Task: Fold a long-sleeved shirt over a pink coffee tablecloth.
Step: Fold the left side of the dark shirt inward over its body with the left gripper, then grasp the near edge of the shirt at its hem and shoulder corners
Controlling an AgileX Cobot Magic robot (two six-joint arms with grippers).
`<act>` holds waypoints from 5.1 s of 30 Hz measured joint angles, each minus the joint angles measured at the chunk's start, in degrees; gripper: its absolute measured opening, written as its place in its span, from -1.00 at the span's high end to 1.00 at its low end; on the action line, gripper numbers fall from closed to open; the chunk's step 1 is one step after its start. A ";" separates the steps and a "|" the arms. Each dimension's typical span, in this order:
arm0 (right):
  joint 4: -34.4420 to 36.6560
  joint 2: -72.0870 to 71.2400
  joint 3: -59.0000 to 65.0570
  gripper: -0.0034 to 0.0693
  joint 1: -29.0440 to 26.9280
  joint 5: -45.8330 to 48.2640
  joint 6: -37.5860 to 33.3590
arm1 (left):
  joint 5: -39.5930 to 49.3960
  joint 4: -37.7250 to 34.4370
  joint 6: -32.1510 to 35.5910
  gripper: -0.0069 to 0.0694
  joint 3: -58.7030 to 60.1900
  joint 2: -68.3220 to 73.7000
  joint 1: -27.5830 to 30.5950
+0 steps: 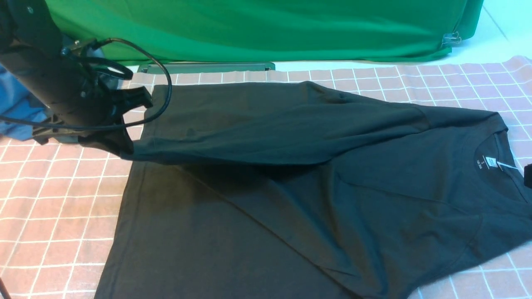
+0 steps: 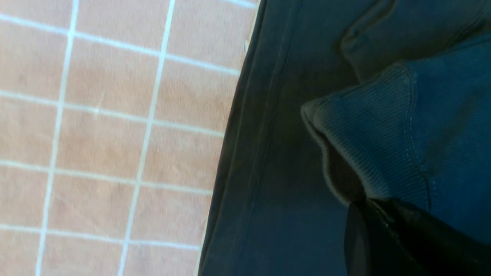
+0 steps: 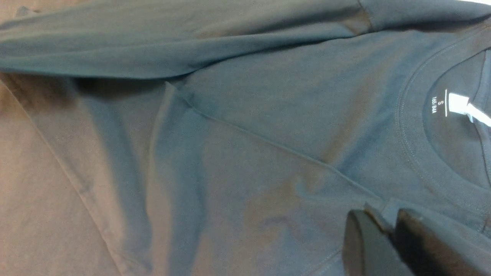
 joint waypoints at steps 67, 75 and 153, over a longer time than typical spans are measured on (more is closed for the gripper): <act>0.00 4.03 0.00 0.42 0.00 0.61 0.89 | -13.93 9.79 -13.71 0.44 45.64 -15.00 -13.45; -0.07 5.25 -6.85 0.42 0.00 17.38 0.89 | -12.24 10.65 -13.69 0.70 42.91 -18.23 -13.69; -10.26 40.80 3.41 -0.58 11.39 -9.09 -16.91 | -7.29 11.28 -18.34 0.70 34.30 -36.77 -13.69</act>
